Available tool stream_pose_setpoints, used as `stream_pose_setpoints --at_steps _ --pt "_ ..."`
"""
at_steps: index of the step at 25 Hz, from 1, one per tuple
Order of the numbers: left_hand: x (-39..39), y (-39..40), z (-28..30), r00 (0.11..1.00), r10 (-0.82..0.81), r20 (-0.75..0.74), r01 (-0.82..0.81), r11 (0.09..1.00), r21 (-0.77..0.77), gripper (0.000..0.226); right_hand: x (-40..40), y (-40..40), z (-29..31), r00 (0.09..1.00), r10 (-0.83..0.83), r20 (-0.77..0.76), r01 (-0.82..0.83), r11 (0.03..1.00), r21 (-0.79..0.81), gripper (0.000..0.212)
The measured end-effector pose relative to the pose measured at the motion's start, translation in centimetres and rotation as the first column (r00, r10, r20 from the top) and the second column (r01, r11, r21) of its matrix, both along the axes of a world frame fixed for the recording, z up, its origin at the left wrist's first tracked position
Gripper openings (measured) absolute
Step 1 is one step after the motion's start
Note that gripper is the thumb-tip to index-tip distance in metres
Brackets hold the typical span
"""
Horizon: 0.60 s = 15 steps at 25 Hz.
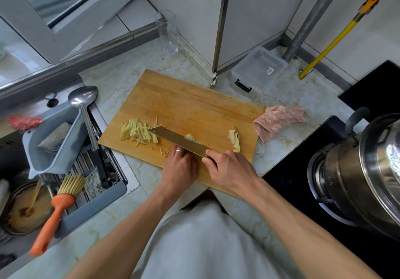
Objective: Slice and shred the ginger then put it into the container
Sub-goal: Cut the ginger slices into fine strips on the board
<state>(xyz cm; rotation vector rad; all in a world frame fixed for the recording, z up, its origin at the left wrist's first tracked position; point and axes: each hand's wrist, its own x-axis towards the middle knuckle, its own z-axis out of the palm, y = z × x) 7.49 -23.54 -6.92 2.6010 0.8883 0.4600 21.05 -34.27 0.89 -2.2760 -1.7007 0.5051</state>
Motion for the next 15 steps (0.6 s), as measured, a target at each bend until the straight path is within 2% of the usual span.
stream_pose_setpoints --at_steps 15 --pt "0.11 -0.04 0.48 1.0 -0.013 0.023 0.014 1.0 -0.011 0.038 0.26 0.27 0.13 0.999 -0.015 -0.034 0.014 0.999 -0.029 0.034"
